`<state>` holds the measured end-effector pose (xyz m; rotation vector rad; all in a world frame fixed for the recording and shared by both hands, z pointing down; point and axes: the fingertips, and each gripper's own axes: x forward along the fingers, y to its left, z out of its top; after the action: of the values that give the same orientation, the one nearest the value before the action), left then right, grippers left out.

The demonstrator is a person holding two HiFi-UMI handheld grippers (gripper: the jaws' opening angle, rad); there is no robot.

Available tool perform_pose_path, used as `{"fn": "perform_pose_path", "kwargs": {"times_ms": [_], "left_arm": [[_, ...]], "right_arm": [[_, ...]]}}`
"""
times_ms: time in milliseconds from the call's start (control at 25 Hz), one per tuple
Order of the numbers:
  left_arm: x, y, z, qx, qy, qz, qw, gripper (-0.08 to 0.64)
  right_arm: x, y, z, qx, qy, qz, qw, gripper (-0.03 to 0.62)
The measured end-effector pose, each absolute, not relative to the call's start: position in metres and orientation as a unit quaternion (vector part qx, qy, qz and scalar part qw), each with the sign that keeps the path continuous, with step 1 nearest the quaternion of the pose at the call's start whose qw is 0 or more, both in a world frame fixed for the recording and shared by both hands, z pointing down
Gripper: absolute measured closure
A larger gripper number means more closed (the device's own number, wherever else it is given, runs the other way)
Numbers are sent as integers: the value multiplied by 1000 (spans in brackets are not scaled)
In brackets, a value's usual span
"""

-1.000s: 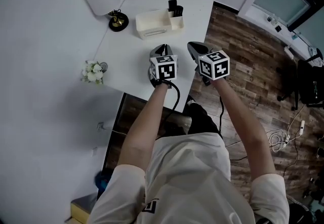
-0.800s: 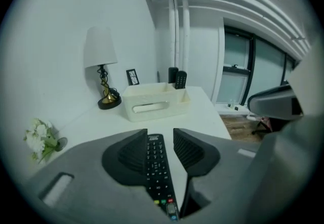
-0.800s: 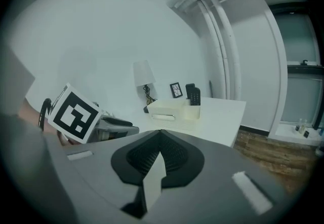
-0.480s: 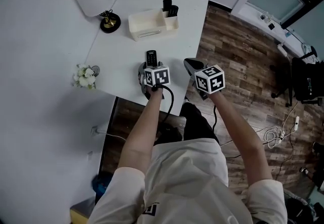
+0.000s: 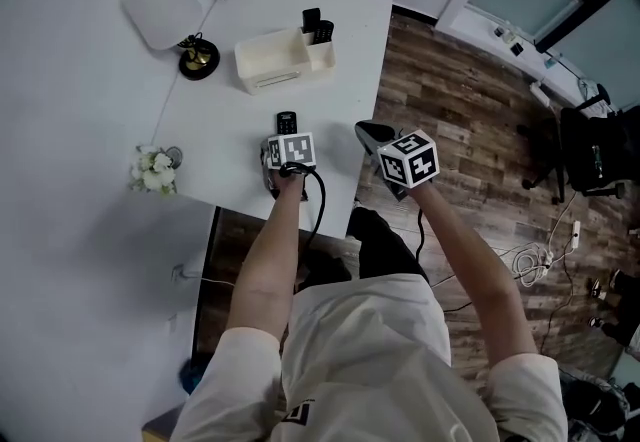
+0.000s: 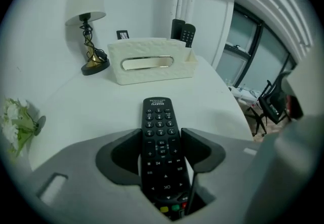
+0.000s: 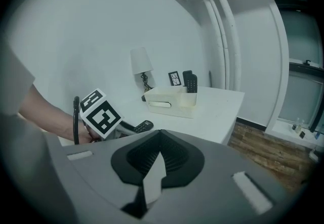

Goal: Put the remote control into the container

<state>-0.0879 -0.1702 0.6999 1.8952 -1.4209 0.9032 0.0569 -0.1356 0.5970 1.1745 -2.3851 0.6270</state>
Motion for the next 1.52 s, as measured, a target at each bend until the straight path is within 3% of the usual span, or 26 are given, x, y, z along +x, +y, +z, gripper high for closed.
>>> {"fn": "perform_pose_path", "kwargs": {"times_ms": [400, 600, 760, 1120, 1320, 1520], "left_arm": [[-59, -155, 659, 794, -514, 264, 189, 305], [-48, -150, 625, 815, -507, 232, 158, 305], [-36, -147, 600, 827, -501, 214, 140, 305], [-2, -122, 562, 871, -452, 162, 100, 305], [4, -115, 545, 879, -445, 140, 97, 305], [7, -116, 547, 880, -441, 146, 100, 304]], "right_arm": [[31, -165, 566, 382, -870, 262, 170, 582], [16, -174, 551, 370, -874, 278, 148, 541], [0, -171, 543, 331, -885, 296, 136, 434], [-4, -162, 528, 296, -885, 347, 89, 426], [-7, -151, 514, 262, -886, 378, 63, 458], [-6, -149, 502, 263, -905, 326, 76, 483]]}}
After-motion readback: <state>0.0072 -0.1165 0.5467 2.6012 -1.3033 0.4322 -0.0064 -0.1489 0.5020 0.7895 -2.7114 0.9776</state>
